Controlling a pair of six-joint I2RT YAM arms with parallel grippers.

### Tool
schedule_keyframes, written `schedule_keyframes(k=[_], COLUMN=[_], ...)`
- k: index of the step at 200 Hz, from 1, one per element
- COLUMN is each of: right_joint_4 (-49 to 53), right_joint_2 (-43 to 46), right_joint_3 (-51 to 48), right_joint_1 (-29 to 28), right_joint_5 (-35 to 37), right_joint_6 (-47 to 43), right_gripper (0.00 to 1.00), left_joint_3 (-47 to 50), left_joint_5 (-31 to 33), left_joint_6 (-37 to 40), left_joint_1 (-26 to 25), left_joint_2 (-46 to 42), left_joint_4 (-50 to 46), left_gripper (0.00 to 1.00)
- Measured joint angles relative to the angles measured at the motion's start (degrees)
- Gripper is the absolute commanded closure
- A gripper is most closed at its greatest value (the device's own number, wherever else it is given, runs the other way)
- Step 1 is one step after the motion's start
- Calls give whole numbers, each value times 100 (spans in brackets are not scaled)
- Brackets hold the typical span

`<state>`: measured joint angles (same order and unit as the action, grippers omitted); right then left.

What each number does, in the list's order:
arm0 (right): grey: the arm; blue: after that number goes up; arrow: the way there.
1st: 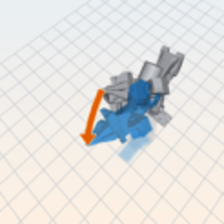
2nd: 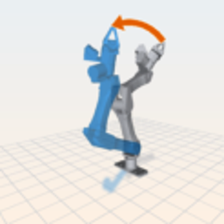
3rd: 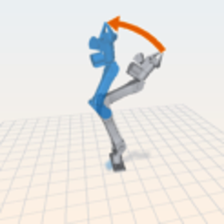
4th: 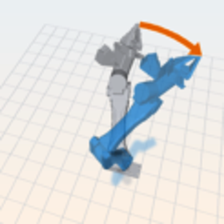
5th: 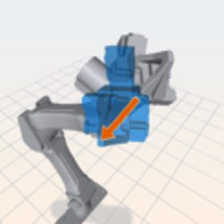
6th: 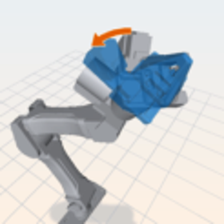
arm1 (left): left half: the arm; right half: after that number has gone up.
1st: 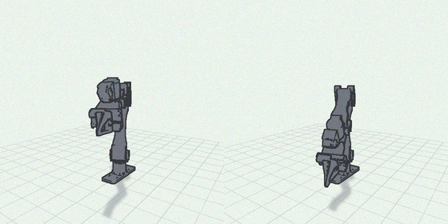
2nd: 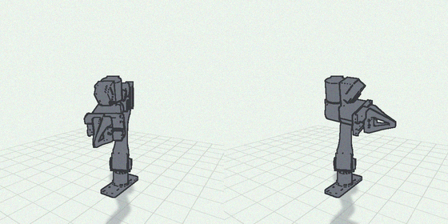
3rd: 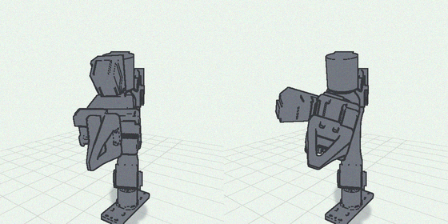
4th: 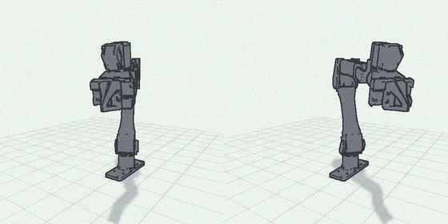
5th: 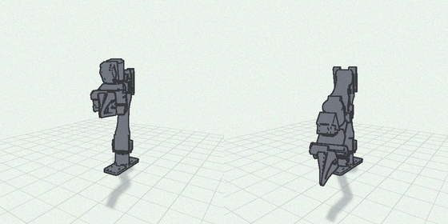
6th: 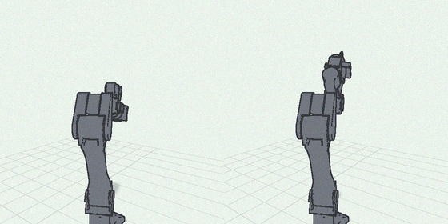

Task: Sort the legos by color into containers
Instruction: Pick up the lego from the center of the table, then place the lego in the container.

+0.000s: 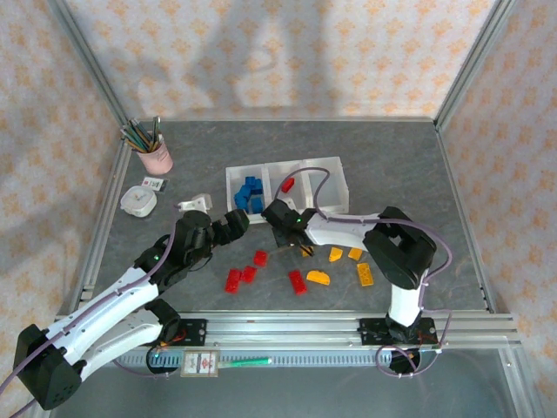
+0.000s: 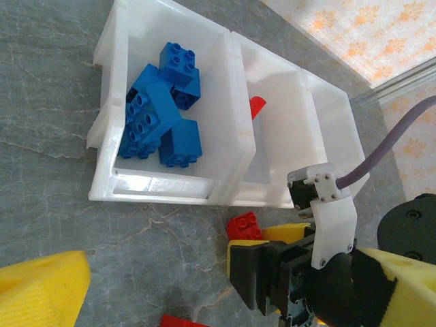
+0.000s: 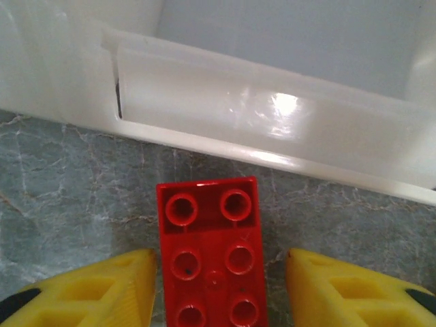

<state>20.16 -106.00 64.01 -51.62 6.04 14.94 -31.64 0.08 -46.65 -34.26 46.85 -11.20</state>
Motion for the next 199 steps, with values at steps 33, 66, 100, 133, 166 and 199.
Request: schedule_keyframes(k=[33, 66, 100, 133, 166, 199], right_joint_4=[-63, -101, -114, -116, -105, -55], right_joint_2=[-136, -155, -118, 203, 863, 1473], right_joint_3=[85, 98, 92, -94, -393, -466], right_joint_1=[0, 0, 0, 0, 0, 59], right_joint_5=[-4, -31, -94, -284, -444, -525], right_joint_6=[-26, -63, -59, 24, 157, 238], right_gripper=[57, 64, 70, 71, 70, 70], left_joint_3=[0, 0, -2, -22, -175, -365], left_joint_5=[44, 52, 85, 85, 85, 107], left_joint_6=[2, 7, 20, 22, 76, 203], left_joint_1=[0, -4, -15, -15, -15, -15], left_joint_2=[0, 0, 0, 28, 140, 278], left_joint_4=[-7, -9, -11, -11, -55, -52], left_gripper=[1, 1, 1, 1, 1, 1])
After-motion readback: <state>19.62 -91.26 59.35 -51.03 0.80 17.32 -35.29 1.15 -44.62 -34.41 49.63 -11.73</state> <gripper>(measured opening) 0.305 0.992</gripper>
